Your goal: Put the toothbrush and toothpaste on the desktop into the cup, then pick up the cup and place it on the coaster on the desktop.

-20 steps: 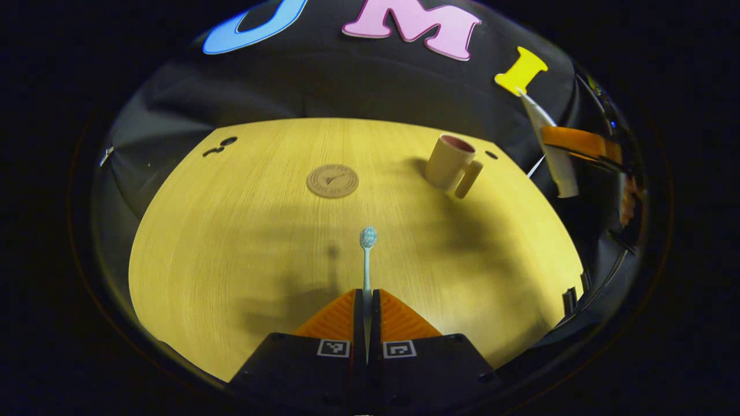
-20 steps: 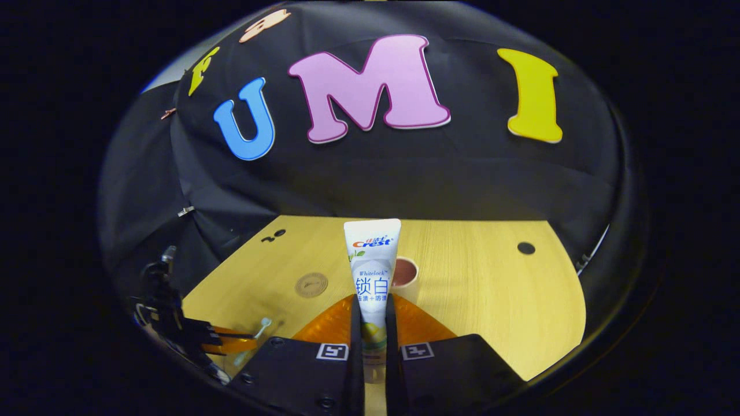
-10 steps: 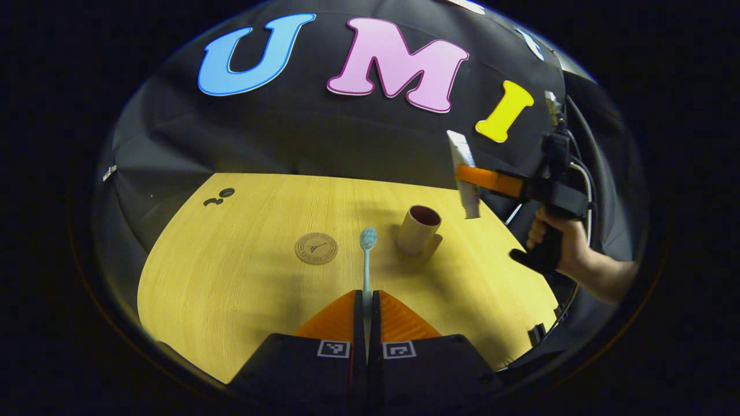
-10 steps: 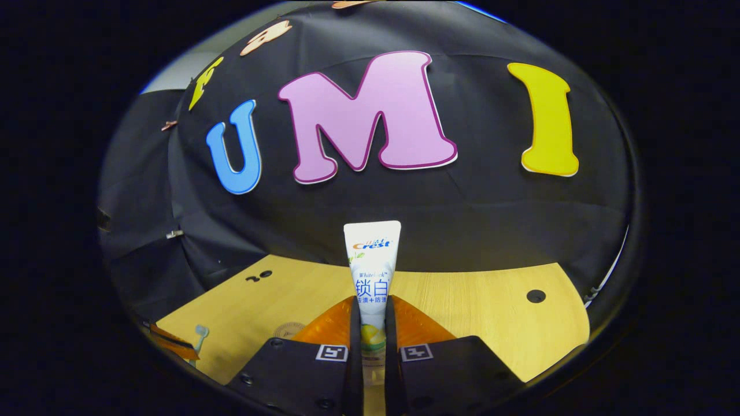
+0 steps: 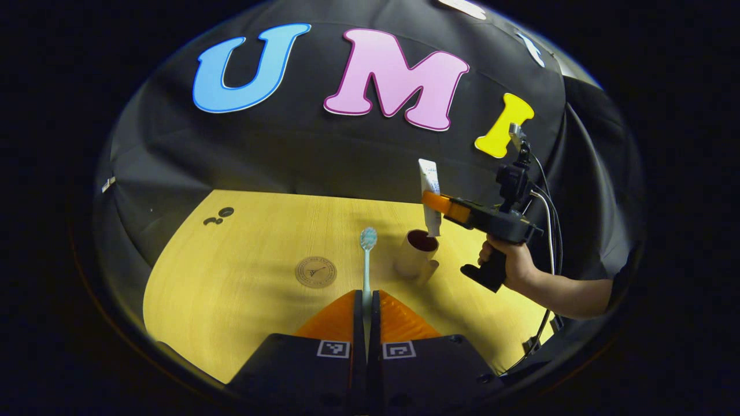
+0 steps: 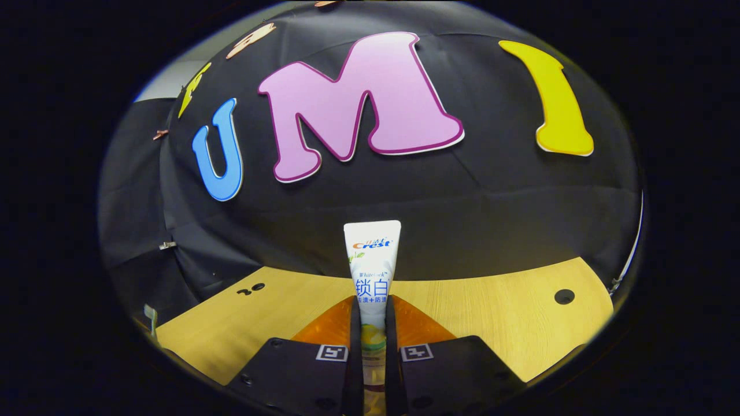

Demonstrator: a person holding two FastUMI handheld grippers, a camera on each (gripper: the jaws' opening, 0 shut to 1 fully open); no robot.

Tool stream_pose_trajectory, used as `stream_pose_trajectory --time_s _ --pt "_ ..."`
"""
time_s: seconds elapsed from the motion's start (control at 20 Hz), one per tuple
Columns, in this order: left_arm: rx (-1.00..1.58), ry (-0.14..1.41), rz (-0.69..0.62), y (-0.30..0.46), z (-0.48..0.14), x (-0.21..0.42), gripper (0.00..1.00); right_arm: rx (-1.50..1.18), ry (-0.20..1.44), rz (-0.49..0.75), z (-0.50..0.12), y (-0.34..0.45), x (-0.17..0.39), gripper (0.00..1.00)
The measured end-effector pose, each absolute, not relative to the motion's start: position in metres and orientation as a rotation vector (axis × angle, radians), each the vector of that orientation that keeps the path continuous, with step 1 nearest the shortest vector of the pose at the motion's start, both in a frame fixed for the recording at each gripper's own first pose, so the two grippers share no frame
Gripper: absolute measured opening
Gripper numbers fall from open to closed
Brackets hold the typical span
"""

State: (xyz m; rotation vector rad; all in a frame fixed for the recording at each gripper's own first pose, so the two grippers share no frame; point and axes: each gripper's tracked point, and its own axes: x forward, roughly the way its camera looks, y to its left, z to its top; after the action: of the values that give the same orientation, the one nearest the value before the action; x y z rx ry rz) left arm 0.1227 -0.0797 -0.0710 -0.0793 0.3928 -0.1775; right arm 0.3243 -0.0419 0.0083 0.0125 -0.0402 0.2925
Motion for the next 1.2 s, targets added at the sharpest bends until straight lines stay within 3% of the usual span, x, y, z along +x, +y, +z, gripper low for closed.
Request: stream_pose_trajectory --time_s 0.15,0.2,0.25,0.65,0.85,0.95,1.1,1.2 --pt "-0.069 0.37 -0.169 -0.075 -0.057 0.131 0.06 -0.023 -0.048 0.308 0.0 -0.035 0.332 0.18" --pt "-0.072 0.365 -0.166 -0.075 -0.055 0.131 0.02 -0.032 -0.046 0.306 -0.005 -0.034 0.335 0.18" --pt "-0.072 0.365 -0.167 -0.075 -0.054 0.131 0.06 -0.036 -0.044 0.305 -0.01 -0.036 0.337 0.18" --pt "-0.053 0.368 -0.143 -0.069 -0.058 0.122 0.06 -0.034 0.026 0.278 -0.049 -0.044 0.345 0.18" --pt "-0.06 0.36 -0.147 -0.074 -0.059 0.121 0.07 -0.032 0.07 0.287 -0.066 -0.042 0.341 0.25" --pt "-0.07 0.349 -0.154 -0.079 -0.058 0.122 0.07 -0.028 0.073 0.286 -0.068 -0.042 0.339 0.36" --pt "-0.103 0.333 -0.162 -0.088 -0.059 0.126 0.07 -0.031 0.08 0.286 -0.068 -0.045 0.333 0.76" --pt "-0.125 0.3 -0.172 -0.097 -0.055 0.132 0.06 -0.031 0.085 0.28 -0.067 -0.051 0.324 0.88"
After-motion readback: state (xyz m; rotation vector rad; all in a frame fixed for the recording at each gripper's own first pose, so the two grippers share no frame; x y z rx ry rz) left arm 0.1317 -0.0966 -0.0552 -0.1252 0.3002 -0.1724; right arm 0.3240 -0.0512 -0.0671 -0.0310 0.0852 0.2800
